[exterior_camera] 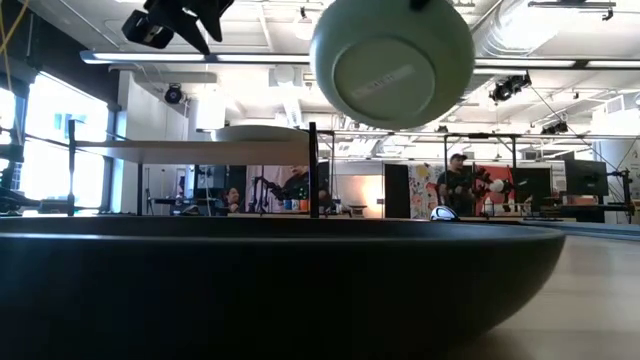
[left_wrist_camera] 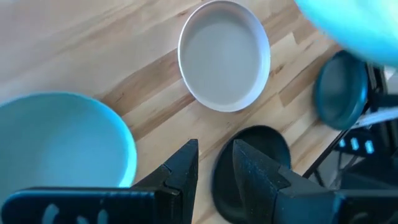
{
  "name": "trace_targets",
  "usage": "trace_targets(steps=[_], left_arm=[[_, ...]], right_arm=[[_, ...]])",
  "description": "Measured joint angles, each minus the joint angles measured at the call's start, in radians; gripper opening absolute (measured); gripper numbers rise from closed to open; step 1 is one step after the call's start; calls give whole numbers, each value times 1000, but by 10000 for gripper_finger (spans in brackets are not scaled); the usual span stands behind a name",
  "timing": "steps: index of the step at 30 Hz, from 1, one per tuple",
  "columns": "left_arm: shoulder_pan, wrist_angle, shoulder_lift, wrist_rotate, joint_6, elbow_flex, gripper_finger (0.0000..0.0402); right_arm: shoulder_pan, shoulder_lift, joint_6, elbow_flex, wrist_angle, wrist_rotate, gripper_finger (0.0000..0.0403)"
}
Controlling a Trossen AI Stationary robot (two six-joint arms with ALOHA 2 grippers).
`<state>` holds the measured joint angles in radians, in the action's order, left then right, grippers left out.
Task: Place and stack plates onto a shelf
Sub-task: Stack the green plate on top of the white plate on the shelf
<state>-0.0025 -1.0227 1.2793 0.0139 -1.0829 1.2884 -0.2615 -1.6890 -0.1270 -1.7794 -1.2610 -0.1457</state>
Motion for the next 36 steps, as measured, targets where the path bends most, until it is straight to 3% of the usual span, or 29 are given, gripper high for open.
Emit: trace_targets(steps=[9,15,21,36], left_arm=[[0,4,0,0,-163,0,90],[0,35,0,-1,-170,0,90],[0,117,0,0,-202,0,90],[0,134,96,7,-277,1,90]], right_arm=[[0,0,273,0,15,-12,0],[-3,-18,391,-1,33,-3,0],[-11,-62,446,0,31,-3,0],[-42,-86,503,1,38,-9,0]])
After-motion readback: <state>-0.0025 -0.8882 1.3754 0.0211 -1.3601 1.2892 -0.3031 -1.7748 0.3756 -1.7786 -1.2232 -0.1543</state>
